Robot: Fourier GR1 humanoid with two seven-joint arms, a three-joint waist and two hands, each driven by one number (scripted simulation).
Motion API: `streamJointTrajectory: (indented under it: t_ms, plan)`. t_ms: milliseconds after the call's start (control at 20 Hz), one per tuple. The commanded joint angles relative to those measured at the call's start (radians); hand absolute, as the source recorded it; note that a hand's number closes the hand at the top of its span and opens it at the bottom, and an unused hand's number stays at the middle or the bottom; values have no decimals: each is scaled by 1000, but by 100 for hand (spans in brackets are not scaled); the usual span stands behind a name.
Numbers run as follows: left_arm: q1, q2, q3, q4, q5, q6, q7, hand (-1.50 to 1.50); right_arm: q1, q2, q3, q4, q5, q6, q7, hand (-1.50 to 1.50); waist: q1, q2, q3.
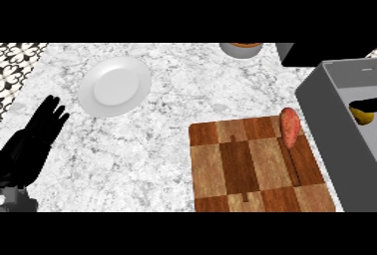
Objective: Pick the lemon from the cutting board and place it in the cardboard box
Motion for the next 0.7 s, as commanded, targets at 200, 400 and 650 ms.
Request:
streamJointTrajectory:
  t_ms: [200, 400, 650]
  plan:
    - [12, 9, 9, -34, -2, 13, 32, 0, -3, 69, -187, -166, -250, -182, -90, -150, -18, -10, 0]
    - [1, -1, 6, 9, -6, 3, -5, 0, 86, 20, -254, -228, -373, -138, -150, -150, -17, -4, -1]
    - [28, -6, 12, 40, 14, -32, -35, 0, 236, 20, -329, -404, -514, -40, -122, -150, -25, -6, -2]
